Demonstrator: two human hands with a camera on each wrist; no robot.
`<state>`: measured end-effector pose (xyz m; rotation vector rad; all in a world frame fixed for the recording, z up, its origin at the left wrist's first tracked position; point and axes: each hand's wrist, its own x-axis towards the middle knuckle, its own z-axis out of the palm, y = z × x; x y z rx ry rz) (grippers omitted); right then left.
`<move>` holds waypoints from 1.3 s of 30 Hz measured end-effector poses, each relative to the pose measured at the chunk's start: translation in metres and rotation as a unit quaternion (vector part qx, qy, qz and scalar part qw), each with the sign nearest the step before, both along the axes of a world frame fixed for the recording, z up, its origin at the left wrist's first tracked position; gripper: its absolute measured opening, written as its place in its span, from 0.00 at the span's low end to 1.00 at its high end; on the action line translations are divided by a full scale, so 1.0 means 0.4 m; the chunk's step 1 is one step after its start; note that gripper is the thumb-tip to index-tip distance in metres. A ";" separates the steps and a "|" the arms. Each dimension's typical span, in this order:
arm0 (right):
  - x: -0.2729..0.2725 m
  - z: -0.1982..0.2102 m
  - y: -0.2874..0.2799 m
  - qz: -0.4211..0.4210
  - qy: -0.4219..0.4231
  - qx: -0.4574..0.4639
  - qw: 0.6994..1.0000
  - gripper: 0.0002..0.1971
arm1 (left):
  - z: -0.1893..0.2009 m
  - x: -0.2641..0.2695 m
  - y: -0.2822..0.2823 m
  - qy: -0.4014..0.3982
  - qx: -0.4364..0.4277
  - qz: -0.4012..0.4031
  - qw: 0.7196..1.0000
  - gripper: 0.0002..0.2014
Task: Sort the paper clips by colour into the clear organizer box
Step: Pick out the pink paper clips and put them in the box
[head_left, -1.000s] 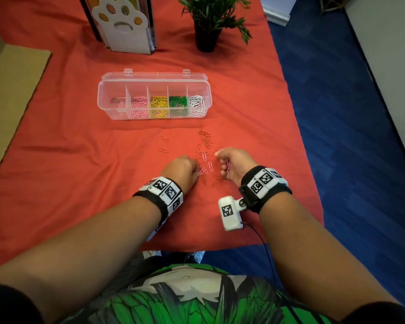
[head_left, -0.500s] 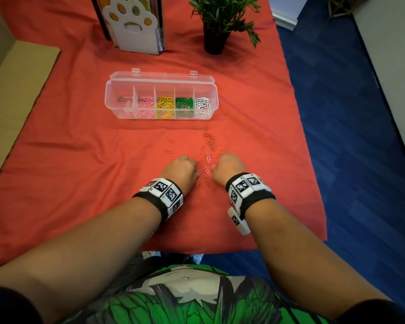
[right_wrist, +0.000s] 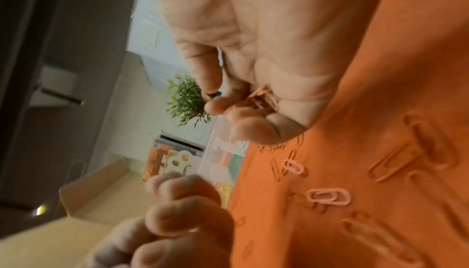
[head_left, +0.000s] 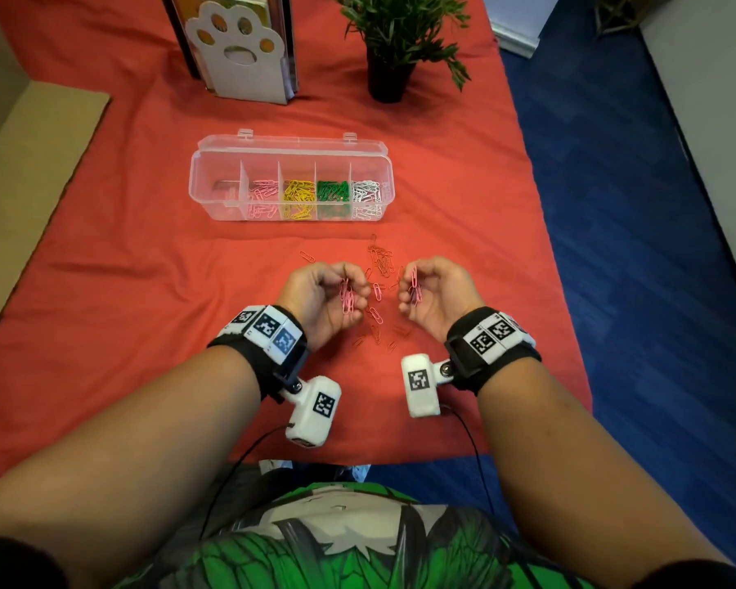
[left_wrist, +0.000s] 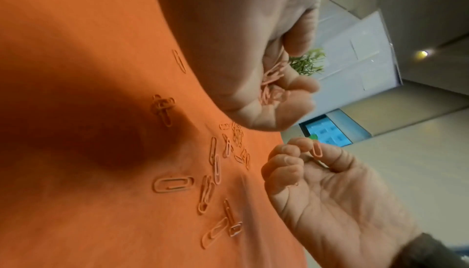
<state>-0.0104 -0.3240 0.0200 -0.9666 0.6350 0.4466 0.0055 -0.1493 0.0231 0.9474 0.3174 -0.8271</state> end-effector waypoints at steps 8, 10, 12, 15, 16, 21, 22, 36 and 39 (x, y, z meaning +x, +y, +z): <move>0.023 -0.006 0.009 0.023 0.038 -0.076 0.996 0.12 | -0.097 0.002 -0.044 -0.370 0.442 -0.266 0.772 0.08; 0.020 -0.004 -0.002 -0.002 0.024 -0.050 0.998 0.11 | -0.105 0.003 -0.038 -0.449 0.489 -0.307 0.682 0.12; 0.013 -0.008 -0.005 -0.009 0.008 -0.058 0.998 0.10 | -0.112 0.006 -0.034 -0.473 0.506 -0.317 0.648 0.11; 0.008 -0.021 -0.003 0.027 -0.001 -0.102 0.994 0.14 | -0.113 0.002 -0.034 -0.494 0.509 -0.313 0.632 0.06; 0.008 -0.024 -0.003 0.030 -0.004 -0.106 0.994 0.15 | -0.113 0.001 -0.032 -0.483 0.506 -0.296 0.650 0.06; 0.021 -0.033 0.009 -0.006 0.058 -0.079 0.995 0.13 | -0.093 0.017 -0.014 -0.258 0.431 -0.182 0.846 0.07; 0.028 -0.034 0.015 0.012 0.069 -0.110 0.991 0.11 | -0.081 0.020 -0.008 -0.185 0.391 -0.144 0.890 0.09; 0.059 -0.067 0.115 0.359 -0.028 -0.646 0.673 0.16 | -0.010 0.043 0.076 0.078 0.142 0.021 0.987 0.13; 0.077 -0.032 0.098 0.284 -0.022 -0.490 0.824 0.08 | 0.000 0.056 0.092 0.086 0.144 0.032 0.985 0.13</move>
